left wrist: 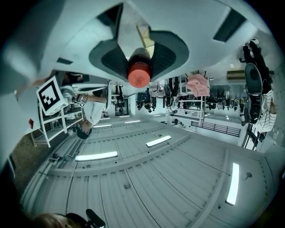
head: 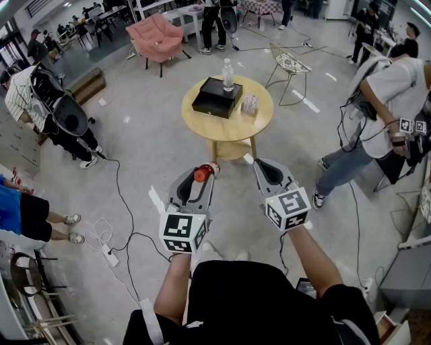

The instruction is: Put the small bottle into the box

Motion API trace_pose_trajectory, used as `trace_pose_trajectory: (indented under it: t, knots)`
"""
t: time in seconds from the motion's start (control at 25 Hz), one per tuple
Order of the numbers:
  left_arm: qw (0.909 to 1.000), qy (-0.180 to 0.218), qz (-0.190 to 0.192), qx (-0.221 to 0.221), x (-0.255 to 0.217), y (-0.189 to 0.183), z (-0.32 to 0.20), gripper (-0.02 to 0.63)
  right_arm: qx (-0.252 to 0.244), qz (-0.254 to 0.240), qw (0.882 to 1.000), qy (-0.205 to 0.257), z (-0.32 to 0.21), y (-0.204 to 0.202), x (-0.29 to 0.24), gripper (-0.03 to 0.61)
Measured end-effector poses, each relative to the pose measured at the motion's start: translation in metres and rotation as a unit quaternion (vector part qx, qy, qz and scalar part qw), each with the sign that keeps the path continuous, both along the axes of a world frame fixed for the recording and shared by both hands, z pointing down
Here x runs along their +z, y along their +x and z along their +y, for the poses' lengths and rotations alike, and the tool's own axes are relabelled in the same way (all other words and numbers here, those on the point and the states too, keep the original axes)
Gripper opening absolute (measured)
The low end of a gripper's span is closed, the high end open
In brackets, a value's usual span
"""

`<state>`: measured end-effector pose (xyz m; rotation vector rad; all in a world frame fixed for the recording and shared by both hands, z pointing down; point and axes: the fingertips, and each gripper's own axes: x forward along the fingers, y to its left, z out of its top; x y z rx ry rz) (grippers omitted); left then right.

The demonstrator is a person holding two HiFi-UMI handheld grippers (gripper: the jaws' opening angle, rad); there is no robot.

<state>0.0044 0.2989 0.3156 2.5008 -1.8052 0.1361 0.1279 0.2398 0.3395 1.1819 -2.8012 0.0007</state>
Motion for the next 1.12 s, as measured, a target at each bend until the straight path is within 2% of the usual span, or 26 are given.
trace_pose_trajectory:
  t: [0.32,0.64,0.92,1.12]
  knots:
    - [1.0000,-0.004,-0.001,-0.002,0.000,0.011,-0.001,0.150,-0.006,-0.008,1.000,-0.016,-0.002,0.007,0.007,0.000]
    - [0.9999,-0.009,0.000,-0.009,0.007,0.002,-0.020,0.150,-0.006,-0.008,1.000,-0.015,-0.023,0.001,0.010,0.000]
    - [0.9999,-0.011,0.006,-0.011,0.014,-0.012,-0.060,0.150,-0.005,0.000,1.000,-0.018,-0.062,-0.010,0.017,0.000]
    - [0.9998,-0.014,0.009,-0.008,0.017,-0.030,-0.107,0.150,-0.005,0.007,1.000,-0.017,-0.106,-0.031,0.018,0.000]
